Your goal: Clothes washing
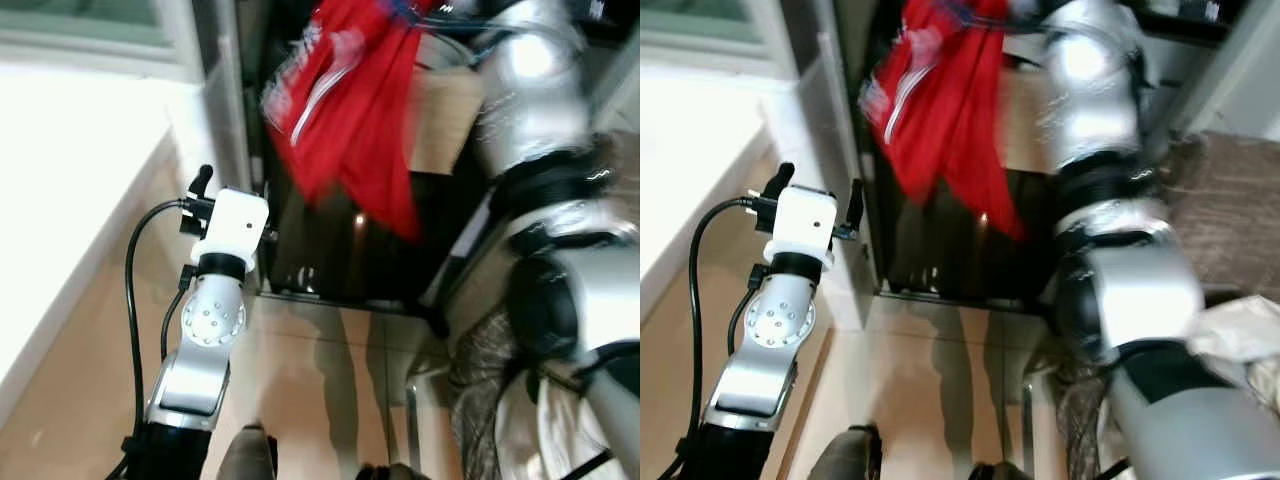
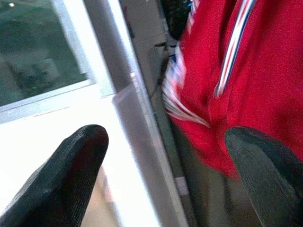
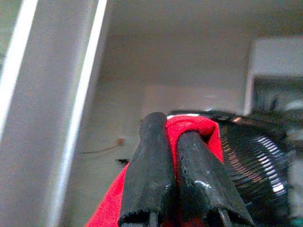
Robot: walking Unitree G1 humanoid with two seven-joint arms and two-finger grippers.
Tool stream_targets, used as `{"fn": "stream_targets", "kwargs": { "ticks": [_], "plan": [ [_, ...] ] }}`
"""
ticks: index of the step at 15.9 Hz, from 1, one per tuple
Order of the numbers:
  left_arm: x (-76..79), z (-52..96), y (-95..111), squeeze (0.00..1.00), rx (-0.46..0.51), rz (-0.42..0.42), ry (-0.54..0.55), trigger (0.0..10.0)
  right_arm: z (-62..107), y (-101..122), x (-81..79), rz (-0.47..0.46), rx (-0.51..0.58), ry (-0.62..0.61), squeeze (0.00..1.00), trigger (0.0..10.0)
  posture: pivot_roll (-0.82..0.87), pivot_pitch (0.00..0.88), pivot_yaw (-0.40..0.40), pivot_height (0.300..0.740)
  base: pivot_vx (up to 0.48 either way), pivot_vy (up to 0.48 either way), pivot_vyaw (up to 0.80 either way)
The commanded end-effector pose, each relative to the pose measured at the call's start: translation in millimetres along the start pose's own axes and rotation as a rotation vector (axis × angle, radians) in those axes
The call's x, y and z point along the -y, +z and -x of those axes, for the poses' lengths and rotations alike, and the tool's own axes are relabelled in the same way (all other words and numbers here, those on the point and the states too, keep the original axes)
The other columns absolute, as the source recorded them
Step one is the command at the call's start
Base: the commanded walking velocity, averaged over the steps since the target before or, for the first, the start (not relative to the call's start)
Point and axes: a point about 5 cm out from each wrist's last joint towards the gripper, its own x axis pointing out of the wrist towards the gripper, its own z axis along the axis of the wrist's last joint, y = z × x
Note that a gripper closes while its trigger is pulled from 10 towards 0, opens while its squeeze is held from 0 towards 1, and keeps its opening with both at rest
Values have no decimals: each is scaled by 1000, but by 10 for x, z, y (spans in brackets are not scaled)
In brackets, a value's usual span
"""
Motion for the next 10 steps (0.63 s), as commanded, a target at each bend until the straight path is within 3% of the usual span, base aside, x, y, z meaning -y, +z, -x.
{"fn": "stream_targets", "kwargs": {
  "ticks": [1, 3, 5, 6, 7, 8, 10],
  "plan": [
    [34, 3, -2, 0, -1, 13, -8, 10000, 181, -298, 65, 50, -127, -28, 0, 0, 91, 26, -83, 731, 0, 0, 587],
    [21, 22, -10, 0, -7, 24, -1, 10000, 500, -715, 51, 0, -307, -49, 0, 0, 90, 33, -83, 731, 0, 0, 587],
    [3, 31, -18, 0, -11, 26, 0, 10000, 827, -1059, -108, -54, -455, -47, 0, 0, 79, 34, -75, 731, 0, 0, 297],
    [-22, 18, 51, 0, 34, 48, -29, 10000, 1047, -1255, -361, -92, -531, -3, 0, 5255, 71, 32, -66, 731, 0, 0, 0],
    [-59, -22, 103, 0, 62, 42, -15, 10000, 1137, -1313, -500, -106, -548, 36, 0, 10000, 71, 32, -64, 731, 0, 0, 0],
    [-73, -33, 112, 0, 65, 38, -6, 10000, 1148, -1317, -517, -104, -546, 40, 0, 10000, 69, 32, -62, 731, 0, 0, 0],
    [-78, -73, 253, 0, 118, 76, -42, 10000, 1186, -1228, -478, -97, -454, 11, 0, 10000, 67, 31, -60, 731, 437, 0, 0]
  ]
}}
